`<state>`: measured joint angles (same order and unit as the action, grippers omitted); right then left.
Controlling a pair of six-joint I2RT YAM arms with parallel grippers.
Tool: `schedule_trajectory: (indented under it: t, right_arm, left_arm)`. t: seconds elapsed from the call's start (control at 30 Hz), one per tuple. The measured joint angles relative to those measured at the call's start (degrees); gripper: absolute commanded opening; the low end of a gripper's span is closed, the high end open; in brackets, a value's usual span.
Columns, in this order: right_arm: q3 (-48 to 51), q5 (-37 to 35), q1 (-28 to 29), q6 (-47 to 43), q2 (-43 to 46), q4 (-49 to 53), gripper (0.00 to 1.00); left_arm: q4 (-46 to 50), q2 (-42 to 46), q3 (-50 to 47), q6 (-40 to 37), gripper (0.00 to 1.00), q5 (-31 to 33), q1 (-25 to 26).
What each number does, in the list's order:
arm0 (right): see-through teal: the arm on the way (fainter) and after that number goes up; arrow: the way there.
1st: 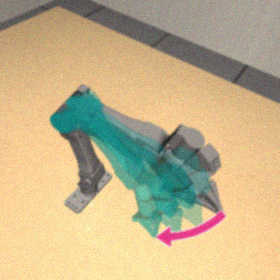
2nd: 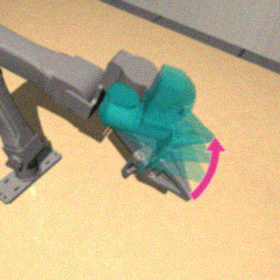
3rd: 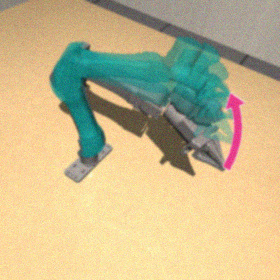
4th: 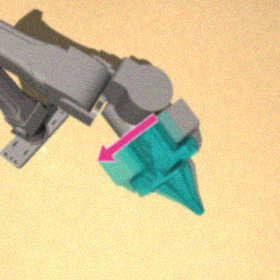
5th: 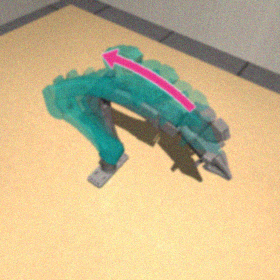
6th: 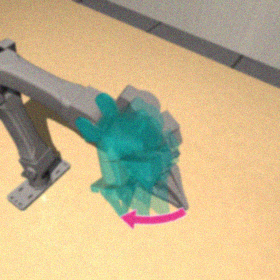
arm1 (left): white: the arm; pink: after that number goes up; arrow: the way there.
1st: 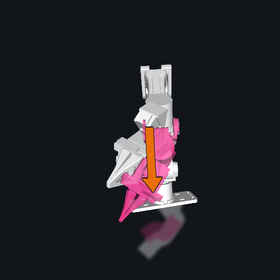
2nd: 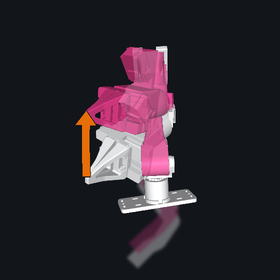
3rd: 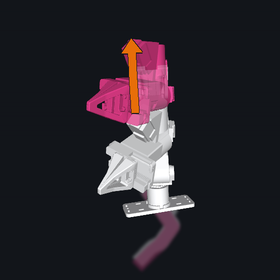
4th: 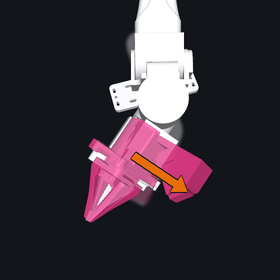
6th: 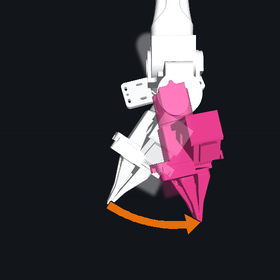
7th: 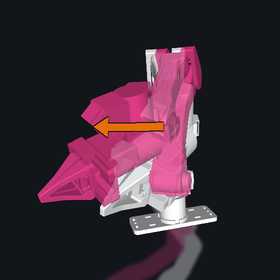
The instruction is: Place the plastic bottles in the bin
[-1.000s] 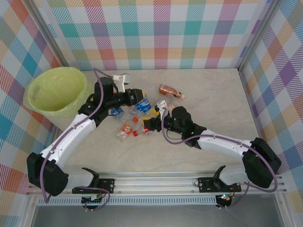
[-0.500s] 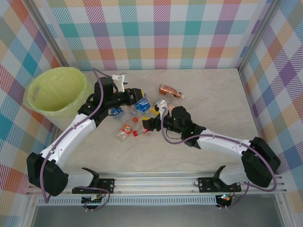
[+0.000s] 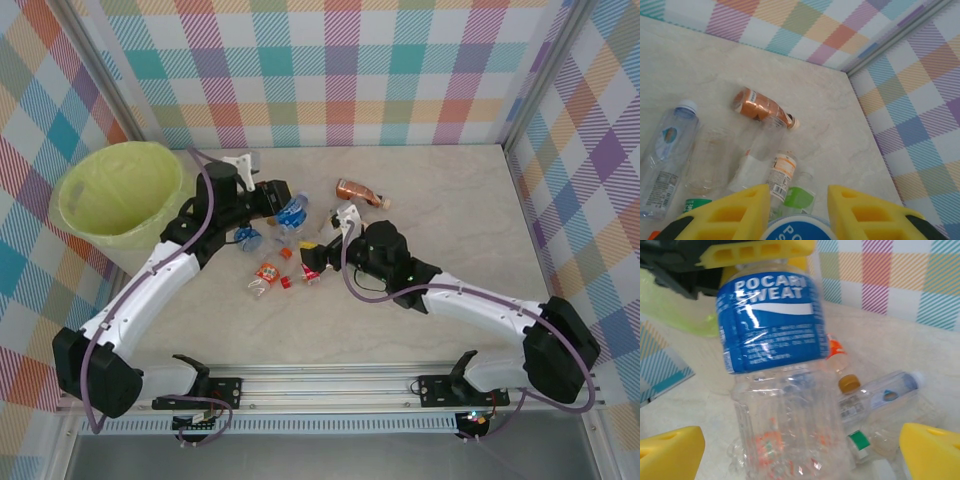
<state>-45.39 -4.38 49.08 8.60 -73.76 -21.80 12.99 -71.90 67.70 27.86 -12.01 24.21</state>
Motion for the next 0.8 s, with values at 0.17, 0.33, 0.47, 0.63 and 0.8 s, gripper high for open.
schedule_trajectory:
  t: [0.17,0.33,0.47,0.63,0.8]
  right_arm:
    - [4.24,-7.28,0.0,1.73,4.13,-5.05,1.0]
    - [5.01,-10.29,0.0,1.66,5.01,-4.85,1.0]
    - [5.86,-11.13,0.0,1.25,5.29,-5.77,1.0]
    - [6.29,-11.5,0.0,0.81,5.35,-5.88,1.0]
    - [6.29,-11.72,0.0,0.87,5.33,-5.51,1.0]
  left_arm:
    - [1.92,2.25,5.38,-0.66,0.0,5.46,-1.16]
    - [5.55,6.05,11.91,-3.93,0.0,18.47,-1.81]
    - [6.86,9.07,15.41,-8.31,0.0,29.03,-1.92]
    - [8.07,8.98,20.39,-16.17,0.0,44.46,-2.34]
    - [8.11,7.41,22.69,-21.88,0.0,53.42,-6.64]
